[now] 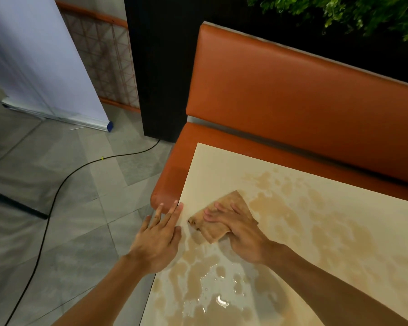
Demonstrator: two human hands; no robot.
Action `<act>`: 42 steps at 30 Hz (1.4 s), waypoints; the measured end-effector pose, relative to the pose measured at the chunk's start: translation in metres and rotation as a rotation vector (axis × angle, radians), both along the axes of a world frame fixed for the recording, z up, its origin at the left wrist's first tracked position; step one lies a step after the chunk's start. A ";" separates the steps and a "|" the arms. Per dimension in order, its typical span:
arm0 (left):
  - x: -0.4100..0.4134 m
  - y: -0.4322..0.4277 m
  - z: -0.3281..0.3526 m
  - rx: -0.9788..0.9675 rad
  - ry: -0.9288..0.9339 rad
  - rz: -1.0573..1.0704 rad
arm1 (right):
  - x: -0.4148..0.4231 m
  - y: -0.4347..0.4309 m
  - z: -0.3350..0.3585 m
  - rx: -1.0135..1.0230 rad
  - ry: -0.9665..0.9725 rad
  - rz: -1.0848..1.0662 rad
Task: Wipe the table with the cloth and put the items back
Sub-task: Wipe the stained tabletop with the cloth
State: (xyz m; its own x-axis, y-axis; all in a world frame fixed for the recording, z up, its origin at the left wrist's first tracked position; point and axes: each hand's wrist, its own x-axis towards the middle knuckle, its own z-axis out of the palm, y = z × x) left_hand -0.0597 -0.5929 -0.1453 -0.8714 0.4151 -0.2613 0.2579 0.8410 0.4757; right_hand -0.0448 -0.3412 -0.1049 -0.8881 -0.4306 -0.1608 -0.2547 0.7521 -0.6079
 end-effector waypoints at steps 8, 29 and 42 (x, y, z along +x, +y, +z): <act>-0.001 0.009 0.012 -0.088 0.042 0.057 | 0.008 0.021 0.062 -0.309 -0.097 -0.218; -0.100 0.094 0.012 -0.225 0.122 -0.177 | -0.083 0.194 0.034 0.339 -0.115 -0.883; -0.103 0.095 -0.003 -0.126 0.164 -0.156 | -0.112 0.066 0.001 0.362 -0.087 -0.963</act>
State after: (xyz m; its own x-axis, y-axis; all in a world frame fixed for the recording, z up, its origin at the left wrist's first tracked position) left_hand -0.1631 -0.4983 -0.1486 -0.8345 0.5206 -0.1803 0.4538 0.8351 0.3109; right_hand -0.1563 -0.2748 -0.1039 -0.8101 0.5438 -0.2192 0.5863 0.7555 -0.2923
